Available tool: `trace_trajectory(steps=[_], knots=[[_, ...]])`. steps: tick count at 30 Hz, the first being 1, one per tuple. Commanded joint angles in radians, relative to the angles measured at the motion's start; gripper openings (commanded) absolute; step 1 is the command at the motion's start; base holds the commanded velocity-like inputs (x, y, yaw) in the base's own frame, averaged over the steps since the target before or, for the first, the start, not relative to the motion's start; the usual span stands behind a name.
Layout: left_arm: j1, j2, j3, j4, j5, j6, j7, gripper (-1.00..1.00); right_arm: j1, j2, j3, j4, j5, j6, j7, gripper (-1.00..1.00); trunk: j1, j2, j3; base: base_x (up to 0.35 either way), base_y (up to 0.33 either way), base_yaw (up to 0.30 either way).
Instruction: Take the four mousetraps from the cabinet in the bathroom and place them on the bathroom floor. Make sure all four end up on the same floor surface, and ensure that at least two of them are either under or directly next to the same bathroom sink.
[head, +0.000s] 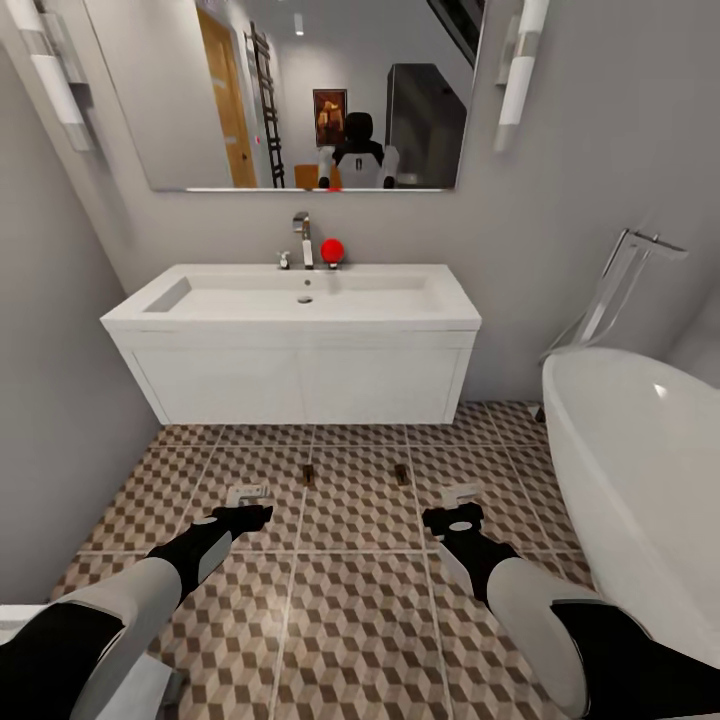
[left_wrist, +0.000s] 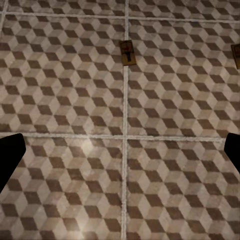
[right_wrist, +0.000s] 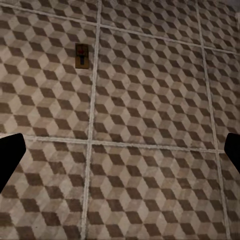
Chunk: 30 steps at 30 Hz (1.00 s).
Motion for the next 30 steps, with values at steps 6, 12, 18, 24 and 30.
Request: trace_trajectory(steps=[6, 12, 18, 24, 30], knots=[[0.000, 0.001, -0.007, -0.002, 0.010, 0.003, -0.001, 1.00, -0.001, -0.001, -0.006, 0.001, 0.007, -0.001, -0.003, 1.00, -0.023, 0.042, 0.018, 0.000, 0.000, 0.000], [0.000, 0.001, -0.008, -0.002, 0.009, 0.003, -0.003, 1.00, -0.001, -0.001, -0.005, 0.001, 0.008, 0.000, -0.002, 1.00, -0.046, 0.084, 0.037, 0.000, 0.000, 0.000], [0.000, 0.001, -0.008, -0.002, 0.009, 0.003, -0.004, 1.00, -0.001, 0.000, -0.005, 0.001, 0.010, 0.001, -0.001, 1.00, -0.069, 0.126, 0.056, 0.000, 0.000, 0.000], [0.000, 0.001, -0.008, -0.002, 0.009, 0.003, -0.003, 1.00, -0.001, -0.001, -0.005, 0.001, 0.012, 0.001, -0.001, 1.00, -0.092, 0.168, 0.075, 0.000, 0.000, 0.000], [0.000, 0.001, -0.008, -0.002, 0.009, 0.003, -0.003, 1.00, -0.001, -0.001, -0.005, 0.001, 0.012, 0.001, -0.001, 1.00, -0.115, 0.210, 0.093, 0.000, 0.000, 0.000]])
